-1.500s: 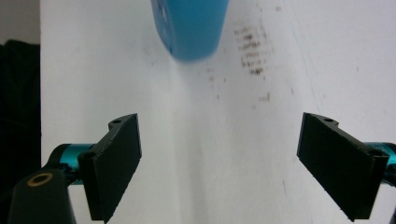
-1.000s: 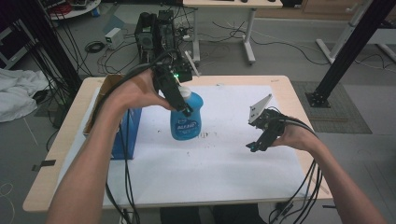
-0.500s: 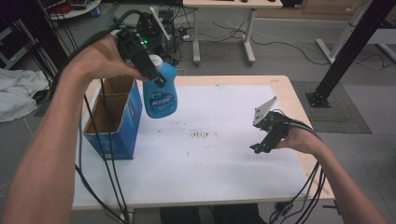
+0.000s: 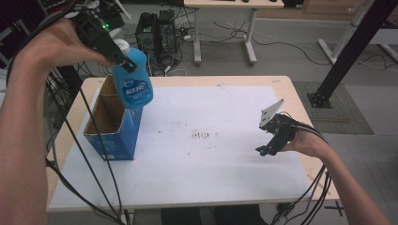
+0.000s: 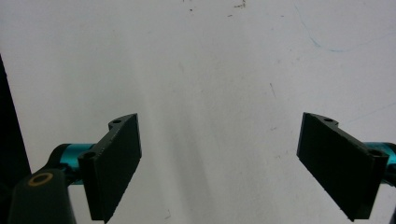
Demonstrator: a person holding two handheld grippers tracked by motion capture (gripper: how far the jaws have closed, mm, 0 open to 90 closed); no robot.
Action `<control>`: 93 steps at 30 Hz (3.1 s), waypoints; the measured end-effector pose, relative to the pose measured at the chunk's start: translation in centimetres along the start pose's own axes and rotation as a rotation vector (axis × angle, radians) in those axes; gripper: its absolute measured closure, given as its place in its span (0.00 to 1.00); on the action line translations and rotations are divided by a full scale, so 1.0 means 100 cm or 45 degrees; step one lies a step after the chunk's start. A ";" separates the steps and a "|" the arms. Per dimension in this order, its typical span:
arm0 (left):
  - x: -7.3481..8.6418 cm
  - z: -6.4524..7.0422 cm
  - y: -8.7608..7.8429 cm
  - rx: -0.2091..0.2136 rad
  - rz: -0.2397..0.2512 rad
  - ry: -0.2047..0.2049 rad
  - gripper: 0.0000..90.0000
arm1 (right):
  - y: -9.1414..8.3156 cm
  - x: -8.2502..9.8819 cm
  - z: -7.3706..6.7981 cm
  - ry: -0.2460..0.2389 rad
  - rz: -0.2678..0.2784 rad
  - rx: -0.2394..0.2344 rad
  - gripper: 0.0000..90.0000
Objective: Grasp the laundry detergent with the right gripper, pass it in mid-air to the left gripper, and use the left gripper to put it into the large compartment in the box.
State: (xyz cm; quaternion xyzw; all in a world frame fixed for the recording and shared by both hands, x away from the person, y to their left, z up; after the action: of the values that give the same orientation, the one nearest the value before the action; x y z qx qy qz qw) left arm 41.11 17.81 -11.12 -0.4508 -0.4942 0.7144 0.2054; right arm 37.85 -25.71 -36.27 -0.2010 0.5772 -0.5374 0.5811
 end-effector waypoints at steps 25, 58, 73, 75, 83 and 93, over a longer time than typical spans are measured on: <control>0.047 -0.033 -0.013 -0.060 -0.020 -0.121 0.43 | 0.008 0.006 -0.003 -0.010 0.002 -0.004 0.14; 0.105 -0.062 0.066 0.018 -0.149 -0.194 0.43 | 0.005 0.010 -0.010 0.011 -0.028 -0.001 0.14; 0.123 -0.070 0.102 0.050 -0.199 -0.206 0.43 | 0.009 0.012 -0.013 0.012 -0.042 -0.001 0.14; 0.125 -0.070 0.107 0.050 -0.194 -0.207 0.43 | 0.010 0.013 -0.013 0.006 -0.042 -0.005 0.15; 0.131 -0.074 0.122 0.044 -0.248 -0.173 0.43 | 0.010 0.014 -0.015 0.010 -0.046 0.004 0.14; 0.139 -0.074 0.135 0.048 -0.258 -0.170 0.43 | 0.011 0.015 -0.015 0.000 -0.055 -0.003 0.15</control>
State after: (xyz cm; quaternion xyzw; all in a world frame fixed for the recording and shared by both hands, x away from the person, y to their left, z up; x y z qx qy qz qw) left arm 42.39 26.18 -30.10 -0.3459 -0.5363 0.7276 0.2515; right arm 36.56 -26.07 -38.30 -0.2141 0.5735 -0.5490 0.5691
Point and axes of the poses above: each handheld gripper's, and its own axes: y roughly forward along the jaws, x roughly out of its underside, z roughly to its right, the point moved 3 cm from there along y, roughly forward along the jaws, and after that the axes turned 11 degrees about x, right-handed, at the moved point
